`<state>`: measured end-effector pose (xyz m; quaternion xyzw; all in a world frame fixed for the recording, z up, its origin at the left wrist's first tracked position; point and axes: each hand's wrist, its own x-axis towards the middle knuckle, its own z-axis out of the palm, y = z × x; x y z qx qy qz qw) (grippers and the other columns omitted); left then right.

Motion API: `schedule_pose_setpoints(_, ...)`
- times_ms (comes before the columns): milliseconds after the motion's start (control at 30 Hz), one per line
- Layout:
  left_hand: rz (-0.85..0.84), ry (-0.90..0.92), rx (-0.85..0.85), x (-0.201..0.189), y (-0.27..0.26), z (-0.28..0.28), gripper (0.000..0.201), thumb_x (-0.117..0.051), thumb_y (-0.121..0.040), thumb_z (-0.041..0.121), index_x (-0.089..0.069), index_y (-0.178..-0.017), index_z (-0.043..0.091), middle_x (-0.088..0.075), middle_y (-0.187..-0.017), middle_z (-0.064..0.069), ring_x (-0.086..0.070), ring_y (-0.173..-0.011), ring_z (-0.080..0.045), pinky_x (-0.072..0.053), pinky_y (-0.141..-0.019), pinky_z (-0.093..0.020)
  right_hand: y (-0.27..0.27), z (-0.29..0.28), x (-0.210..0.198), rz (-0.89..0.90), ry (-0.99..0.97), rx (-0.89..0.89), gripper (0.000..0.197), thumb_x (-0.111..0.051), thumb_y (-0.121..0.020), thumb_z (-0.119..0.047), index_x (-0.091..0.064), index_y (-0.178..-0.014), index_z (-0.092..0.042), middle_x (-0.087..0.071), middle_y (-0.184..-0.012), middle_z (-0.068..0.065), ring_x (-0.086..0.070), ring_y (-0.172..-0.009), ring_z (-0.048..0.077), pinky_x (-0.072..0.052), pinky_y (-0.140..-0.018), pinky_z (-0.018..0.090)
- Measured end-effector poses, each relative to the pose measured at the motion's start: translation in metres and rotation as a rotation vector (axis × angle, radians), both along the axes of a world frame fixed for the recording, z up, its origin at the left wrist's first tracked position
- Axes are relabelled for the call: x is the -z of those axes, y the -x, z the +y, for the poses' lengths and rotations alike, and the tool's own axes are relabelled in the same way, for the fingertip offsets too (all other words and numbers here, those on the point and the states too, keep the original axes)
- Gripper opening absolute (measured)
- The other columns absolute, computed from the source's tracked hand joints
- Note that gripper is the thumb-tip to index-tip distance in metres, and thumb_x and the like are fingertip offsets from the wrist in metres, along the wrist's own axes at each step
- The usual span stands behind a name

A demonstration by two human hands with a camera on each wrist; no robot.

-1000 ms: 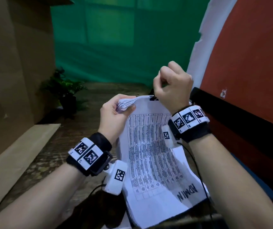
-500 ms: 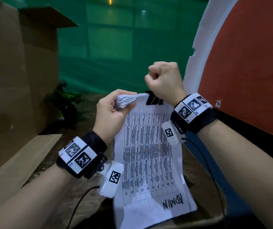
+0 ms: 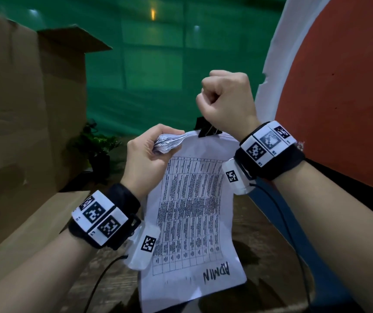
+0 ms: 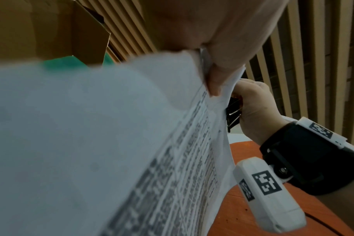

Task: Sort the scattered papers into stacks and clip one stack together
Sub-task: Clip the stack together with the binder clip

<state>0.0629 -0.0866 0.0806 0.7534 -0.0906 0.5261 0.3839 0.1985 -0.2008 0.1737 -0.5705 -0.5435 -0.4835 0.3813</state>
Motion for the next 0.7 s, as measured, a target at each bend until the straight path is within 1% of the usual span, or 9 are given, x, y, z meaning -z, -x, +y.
schedule_pose_setpoints(67, -0.003, -0.022, -0.006, 0.000, 0.001, -0.001, 0.018, -0.071, -0.083, 0.003, -0.069, -0.096, 0.015, -0.072, -0.093, 0.001, -0.067, -0.085, -0.015, -0.054, -0.076, -0.032, 0.004, 0.001, -0.003, -0.067, 0.006, 0.017, 0.025, -0.047, -0.067, -0.017, -0.029, -0.051, -0.021, -0.029, -0.053, -0.005, -0.031, -0.044, 0.024, -0.023, -0.048, 0.025)
schedule_pose_setpoints(133, -0.007, -0.038, -0.010, -0.001, 0.003, -0.002, 0.018, -0.070, -0.083, 0.002, -0.069, -0.096, 0.015, -0.072, -0.093, 0.001, -0.067, -0.085, -0.015, -0.054, -0.076, -0.034, 0.010, 0.004, -0.003, -0.159, 0.032, 0.047, 0.025, -0.047, -0.067, -0.016, -0.028, -0.052, -0.022, -0.027, -0.055, -0.007, -0.027, -0.044, 0.022, -0.022, -0.049, 0.024)
schedule_pose_setpoints(200, -0.014, -0.061, -0.017, -0.002, 0.005, -0.002, 0.019, -0.070, -0.083, 0.002, -0.068, -0.096, 0.016, -0.071, -0.091, 0.003, -0.067, -0.084, -0.011, -0.053, -0.074, -0.032, 0.015, 0.006, -0.003, -0.221, 0.054, 0.071, 0.025, -0.048, -0.066, -0.016, -0.027, -0.053, -0.021, -0.025, -0.056, -0.007, -0.026, -0.043, 0.023, -0.022, -0.049, 0.023)
schedule_pose_setpoints(267, -0.018, -0.077, -0.030, -0.004, 0.006, -0.004, 0.022, -0.070, -0.083, 0.000, -0.067, -0.095, 0.018, -0.071, -0.090, 0.006, -0.066, -0.082, -0.007, -0.053, -0.073, -0.028, 0.016, 0.007, -0.002, -0.226, 0.076, 0.056, 0.025, -0.048, -0.066, -0.015, -0.027, -0.052, -0.020, -0.025, -0.055, -0.007, -0.025, -0.043, 0.023, -0.021, -0.049, 0.023)
schedule_pose_setpoints(367, -0.017, -0.056, -0.037, -0.007, 0.007, -0.005, 0.020, -0.070, -0.083, 0.001, -0.068, -0.094, 0.017, -0.071, -0.089, 0.006, -0.064, -0.080, -0.006, -0.051, -0.072, -0.026, 0.012, 0.008, -0.002, -0.131, 0.128, 0.052, 0.025, -0.047, -0.066, -0.017, -0.028, -0.051, -0.020, -0.023, -0.051, -0.008, -0.027, -0.044, 0.021, -0.023, -0.050, 0.023)
schedule_pose_setpoints(500, -0.017, 0.022, -0.015, -0.010, 0.008, -0.003, 0.017, -0.071, -0.082, 0.005, -0.068, -0.093, 0.018, -0.071, -0.090, 0.003, -0.064, -0.081, -0.013, -0.051, -0.074, -0.028, 0.005, 0.010, -0.001, 0.121, 0.197, 0.167, 0.032, -0.048, -0.067, -0.022, -0.024, -0.047, -0.019, -0.025, -0.045, -0.006, -0.030, -0.049, 0.020, -0.029, -0.053, 0.025)
schedule_pose_setpoints(567, -0.004, 0.066, -0.013, -0.012, 0.009, -0.001, 0.021, -0.071, -0.082, 0.003, -0.068, -0.092, 0.021, -0.071, -0.090, 0.004, -0.064, -0.081, -0.012, -0.051, -0.075, -0.027, 0.002, 0.012, -0.001, 0.243, 0.200, 0.134, 0.033, -0.048, -0.067, -0.023, -0.023, -0.045, -0.019, -0.025, -0.044, -0.003, -0.026, -0.049, 0.018, -0.028, -0.052, 0.026)
schedule_pose_setpoints(633, 0.005, 0.104, -0.018, -0.013, 0.008, 0.000, 0.021, -0.071, -0.081, 0.001, -0.068, -0.091, 0.019, -0.071, -0.090, 0.004, -0.063, -0.081, -0.010, -0.052, -0.075, -0.026, 0.001, 0.015, 0.000, 0.281, 0.200, 0.110, 0.032, -0.047, -0.067, -0.025, -0.024, -0.046, -0.019, -0.027, -0.044, -0.003, -0.027, -0.050, 0.017, -0.029, -0.051, 0.027)
schedule_pose_setpoints(700, 0.014, 0.135, -0.015, -0.014, 0.008, 0.002, 0.020, -0.070, -0.081, -0.001, -0.068, -0.093, 0.015, -0.071, -0.091, 0.001, -0.064, -0.082, -0.008, -0.052, -0.076, -0.024, 0.001, 0.017, 0.001, 0.301, 0.229, 0.113, 0.033, -0.049, -0.073, -0.033, -0.030, -0.049, -0.020, -0.035, -0.048, -0.004, -0.036, -0.053, 0.017, -0.036, -0.053, 0.030)
